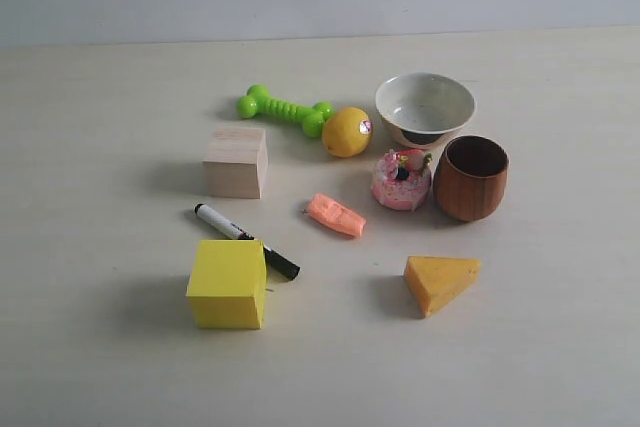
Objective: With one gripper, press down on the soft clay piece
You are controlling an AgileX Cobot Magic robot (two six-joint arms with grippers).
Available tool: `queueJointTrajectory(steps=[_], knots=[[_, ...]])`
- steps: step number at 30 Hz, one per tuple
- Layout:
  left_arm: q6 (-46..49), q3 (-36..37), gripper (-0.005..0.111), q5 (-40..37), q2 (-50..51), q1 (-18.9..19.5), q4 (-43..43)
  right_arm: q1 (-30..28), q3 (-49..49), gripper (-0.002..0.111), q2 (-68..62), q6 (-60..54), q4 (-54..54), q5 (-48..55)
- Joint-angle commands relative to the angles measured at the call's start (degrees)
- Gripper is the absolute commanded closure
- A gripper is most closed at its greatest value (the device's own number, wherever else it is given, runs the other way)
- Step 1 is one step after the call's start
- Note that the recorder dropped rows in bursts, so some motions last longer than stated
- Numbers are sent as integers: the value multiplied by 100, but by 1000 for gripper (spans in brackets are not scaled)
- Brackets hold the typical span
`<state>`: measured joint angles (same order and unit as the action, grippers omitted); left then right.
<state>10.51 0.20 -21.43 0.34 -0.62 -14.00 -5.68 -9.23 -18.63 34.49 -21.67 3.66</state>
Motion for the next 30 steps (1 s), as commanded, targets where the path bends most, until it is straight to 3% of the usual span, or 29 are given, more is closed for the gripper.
queueJointTrajectory(steps=[1, 4, 14, 23, 30], knots=[[-5, -20, 107, 54, -34, 21, -9, -29, 485, 108, 526, -2132, 1970, -67], [-5, -20, 107, 54, -34, 21, -9, -29, 640, 108, 787, -3078, 2600, 42], [-5, -20, 107, 54, -34, 21, -9, -29, 923, 108, 1331, -3078, 2219, 149], [-5, -20, 107, 54, -34, 21, -9, -29, 923, 108, 1629, -3534, 2167, 1219], [-5, -20, 107, 54, -34, 21, -9, -29, 923, 108, 1696, -3537, 2167, 1351]])
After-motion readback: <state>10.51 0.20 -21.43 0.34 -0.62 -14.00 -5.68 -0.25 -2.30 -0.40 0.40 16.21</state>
